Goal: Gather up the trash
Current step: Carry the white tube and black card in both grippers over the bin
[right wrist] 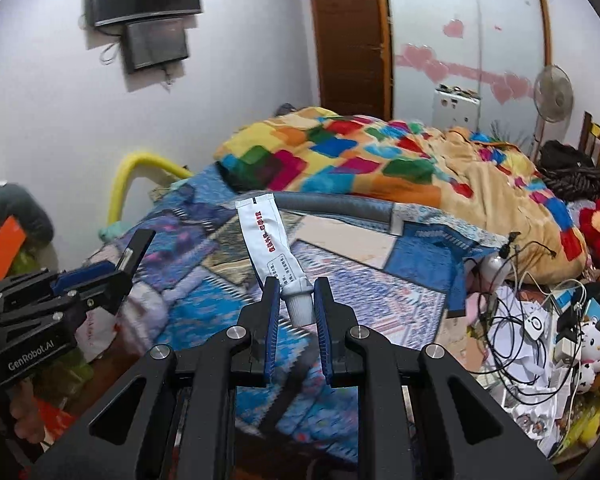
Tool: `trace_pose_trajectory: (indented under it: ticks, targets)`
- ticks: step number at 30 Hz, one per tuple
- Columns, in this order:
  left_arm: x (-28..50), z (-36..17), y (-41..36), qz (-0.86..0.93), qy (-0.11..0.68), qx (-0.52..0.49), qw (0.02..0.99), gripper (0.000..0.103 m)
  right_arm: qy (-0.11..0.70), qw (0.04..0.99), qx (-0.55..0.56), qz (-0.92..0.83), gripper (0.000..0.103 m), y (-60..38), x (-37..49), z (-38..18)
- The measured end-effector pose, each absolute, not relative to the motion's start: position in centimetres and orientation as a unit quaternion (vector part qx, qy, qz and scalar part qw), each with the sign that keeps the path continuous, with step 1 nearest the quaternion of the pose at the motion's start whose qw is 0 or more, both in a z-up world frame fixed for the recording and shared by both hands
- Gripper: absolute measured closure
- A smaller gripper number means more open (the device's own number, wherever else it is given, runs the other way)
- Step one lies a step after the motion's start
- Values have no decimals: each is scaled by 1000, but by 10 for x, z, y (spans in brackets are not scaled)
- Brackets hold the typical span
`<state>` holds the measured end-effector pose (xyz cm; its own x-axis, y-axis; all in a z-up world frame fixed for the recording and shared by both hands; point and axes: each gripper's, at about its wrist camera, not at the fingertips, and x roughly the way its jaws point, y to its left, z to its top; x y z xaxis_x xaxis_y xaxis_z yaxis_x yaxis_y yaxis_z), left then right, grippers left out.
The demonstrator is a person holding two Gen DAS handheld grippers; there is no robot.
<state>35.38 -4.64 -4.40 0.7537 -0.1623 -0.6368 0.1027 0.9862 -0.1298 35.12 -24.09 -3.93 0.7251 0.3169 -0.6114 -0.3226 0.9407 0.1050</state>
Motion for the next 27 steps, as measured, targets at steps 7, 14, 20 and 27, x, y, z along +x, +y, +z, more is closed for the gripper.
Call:
trace_pose_trajectory:
  ticks: [7,14,20,27]
  targets:
    - [300,-37,3,-37,333,-49,941,79,311,927,-41,208,87,-196,303,-29]
    - [249,-40,50,2,329,-53,943,79,306,917,-55,250,87,-154,271,-31]
    - [217,-55,90,36,337,-60,939,79,318,902,-71,284,87,-115,252,-44]
    - [194,-92,133,65,365,-77,925,79,344,879,-93,318,87,-67,240,-71]
